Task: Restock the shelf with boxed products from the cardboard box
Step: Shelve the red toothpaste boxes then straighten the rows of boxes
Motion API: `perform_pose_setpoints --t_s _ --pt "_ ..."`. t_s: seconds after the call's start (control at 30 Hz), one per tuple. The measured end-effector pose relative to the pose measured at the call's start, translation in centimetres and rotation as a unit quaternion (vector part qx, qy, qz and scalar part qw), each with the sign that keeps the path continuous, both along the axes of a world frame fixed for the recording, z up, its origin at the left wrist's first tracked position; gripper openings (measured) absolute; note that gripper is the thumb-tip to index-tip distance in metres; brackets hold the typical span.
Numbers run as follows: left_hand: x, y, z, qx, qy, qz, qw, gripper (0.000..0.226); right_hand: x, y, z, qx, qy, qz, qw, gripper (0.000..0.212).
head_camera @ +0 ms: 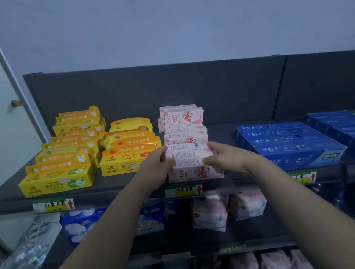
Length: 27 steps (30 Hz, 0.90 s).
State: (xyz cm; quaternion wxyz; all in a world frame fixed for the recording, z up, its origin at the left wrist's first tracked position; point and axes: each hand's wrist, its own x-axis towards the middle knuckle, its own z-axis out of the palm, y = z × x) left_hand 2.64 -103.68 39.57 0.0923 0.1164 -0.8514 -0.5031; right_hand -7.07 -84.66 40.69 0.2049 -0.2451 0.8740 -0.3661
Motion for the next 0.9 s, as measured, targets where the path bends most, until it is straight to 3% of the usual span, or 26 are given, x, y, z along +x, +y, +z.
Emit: perform_pose_setpoints --t_s 0.3,0.57,0.9 --pt "0.1 -0.9 0.6 -0.015 -0.015 -0.022 1.0 0.054 0.0 1.1 0.8 0.042 0.004 0.039 0.998 0.076" --pt "-3.5 -1.5 3.3 -0.113 0.108 0.08 0.984 0.042 -1.8 1.1 3.3 -0.024 0.017 -0.026 0.999 0.054" --pt "-9.7 -3.1 4.0 -0.273 -0.086 0.023 0.958 0.058 -7.5 -1.8 3.1 -0.012 0.001 -0.044 0.999 0.057"
